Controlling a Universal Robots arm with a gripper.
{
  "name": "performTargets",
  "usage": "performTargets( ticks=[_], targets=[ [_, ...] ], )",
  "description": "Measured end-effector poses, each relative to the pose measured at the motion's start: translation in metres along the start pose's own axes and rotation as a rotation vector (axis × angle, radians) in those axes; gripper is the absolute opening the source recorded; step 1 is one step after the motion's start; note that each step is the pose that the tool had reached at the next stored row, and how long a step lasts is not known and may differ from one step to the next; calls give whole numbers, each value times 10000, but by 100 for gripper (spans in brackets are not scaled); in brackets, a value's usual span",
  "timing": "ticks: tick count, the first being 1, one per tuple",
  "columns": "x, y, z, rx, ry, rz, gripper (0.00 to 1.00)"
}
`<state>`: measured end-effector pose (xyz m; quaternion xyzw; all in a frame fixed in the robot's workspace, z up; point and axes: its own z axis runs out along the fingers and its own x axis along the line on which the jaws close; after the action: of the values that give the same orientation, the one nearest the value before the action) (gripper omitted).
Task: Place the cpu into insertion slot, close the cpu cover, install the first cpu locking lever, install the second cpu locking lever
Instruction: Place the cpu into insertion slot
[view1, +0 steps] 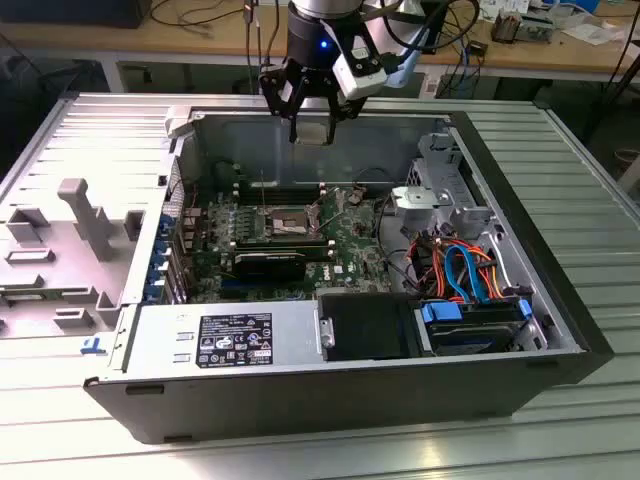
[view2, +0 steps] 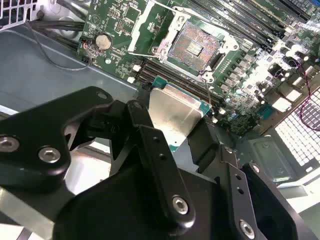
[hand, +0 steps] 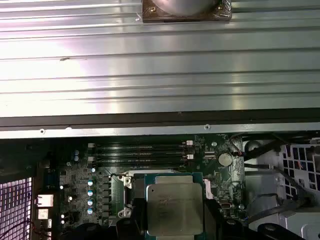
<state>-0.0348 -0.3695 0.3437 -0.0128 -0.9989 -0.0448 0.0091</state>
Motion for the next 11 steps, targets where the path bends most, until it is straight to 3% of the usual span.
performTargets(
  ticks=[11],
  targets=[
    [15,-74,3,-1,0,0,55]
  ],
)
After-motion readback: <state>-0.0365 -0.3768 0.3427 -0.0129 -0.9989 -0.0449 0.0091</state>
